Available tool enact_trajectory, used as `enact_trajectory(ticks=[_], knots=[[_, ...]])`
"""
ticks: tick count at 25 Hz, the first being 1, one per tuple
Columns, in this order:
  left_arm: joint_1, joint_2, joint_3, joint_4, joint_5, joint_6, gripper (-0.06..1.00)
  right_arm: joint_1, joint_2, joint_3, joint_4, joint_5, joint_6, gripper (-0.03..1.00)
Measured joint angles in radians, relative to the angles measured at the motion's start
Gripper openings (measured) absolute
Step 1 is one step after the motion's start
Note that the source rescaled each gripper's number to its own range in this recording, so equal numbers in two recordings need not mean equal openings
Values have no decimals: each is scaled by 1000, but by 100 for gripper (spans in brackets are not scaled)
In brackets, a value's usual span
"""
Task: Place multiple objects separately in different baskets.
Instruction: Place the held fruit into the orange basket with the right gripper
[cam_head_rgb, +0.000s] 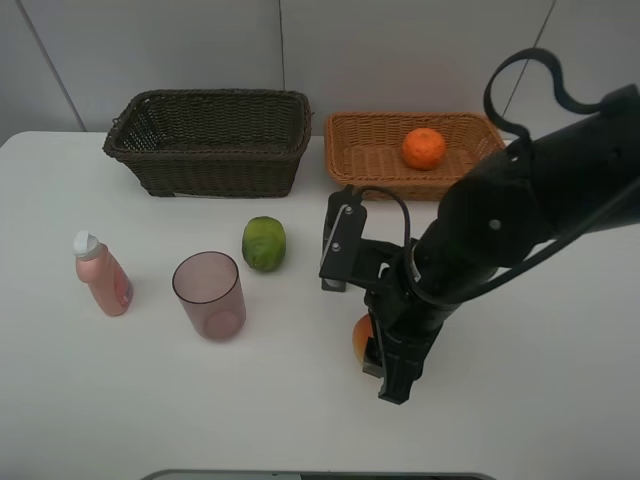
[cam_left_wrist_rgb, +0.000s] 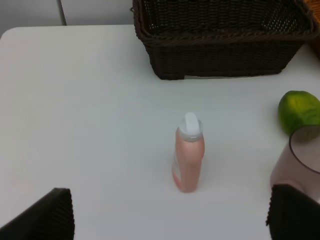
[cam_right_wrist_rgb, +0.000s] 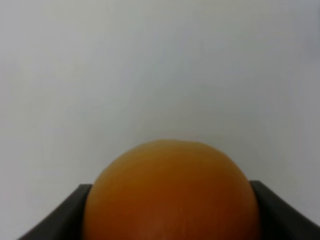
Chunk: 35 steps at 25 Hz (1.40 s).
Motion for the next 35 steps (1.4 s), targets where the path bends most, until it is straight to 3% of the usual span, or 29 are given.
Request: enact_trajectory(ticks=[11, 15, 21, 35], knots=[[0, 0, 0, 0, 0, 0, 99, -2, -167, 0, 6, 138, 0, 35], [0, 0, 0, 0, 0, 0, 99, -43, -198, -32, 30, 210, 0, 35], [0, 0, 0, 0, 0, 0, 99, -158, -200, -153, 35, 302, 0, 35], [0, 0, 0, 0, 0, 0, 99, -466, -8, -468, 36, 309, 0, 35]])
